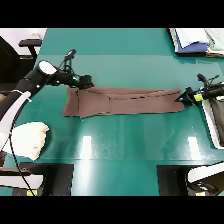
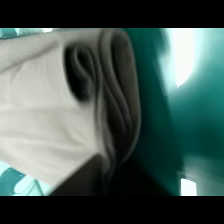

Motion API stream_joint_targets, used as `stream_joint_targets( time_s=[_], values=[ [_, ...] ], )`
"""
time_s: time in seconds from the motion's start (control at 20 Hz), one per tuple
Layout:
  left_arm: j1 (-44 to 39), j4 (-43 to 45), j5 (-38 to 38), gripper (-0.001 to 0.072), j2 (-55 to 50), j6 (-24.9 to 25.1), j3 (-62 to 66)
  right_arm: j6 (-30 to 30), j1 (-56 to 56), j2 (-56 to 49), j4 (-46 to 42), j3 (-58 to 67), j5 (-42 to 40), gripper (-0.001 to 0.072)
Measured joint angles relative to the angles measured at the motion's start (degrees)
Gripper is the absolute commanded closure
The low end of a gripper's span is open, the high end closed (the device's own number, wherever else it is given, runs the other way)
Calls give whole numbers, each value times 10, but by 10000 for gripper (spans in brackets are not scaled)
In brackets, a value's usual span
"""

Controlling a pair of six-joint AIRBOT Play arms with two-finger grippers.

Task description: Fold the shirts.

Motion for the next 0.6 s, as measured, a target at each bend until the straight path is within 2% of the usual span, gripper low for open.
stream_joint_targets(
  time_s=[0.2,0.6],
  values=[
    [-49,-4,22,684,-39,0,20,-2,21,3,-4,51,13,694],
    [-142,-8,3,684,-186,-16,172,31,94,104,24,195,82,694]
  ],
)
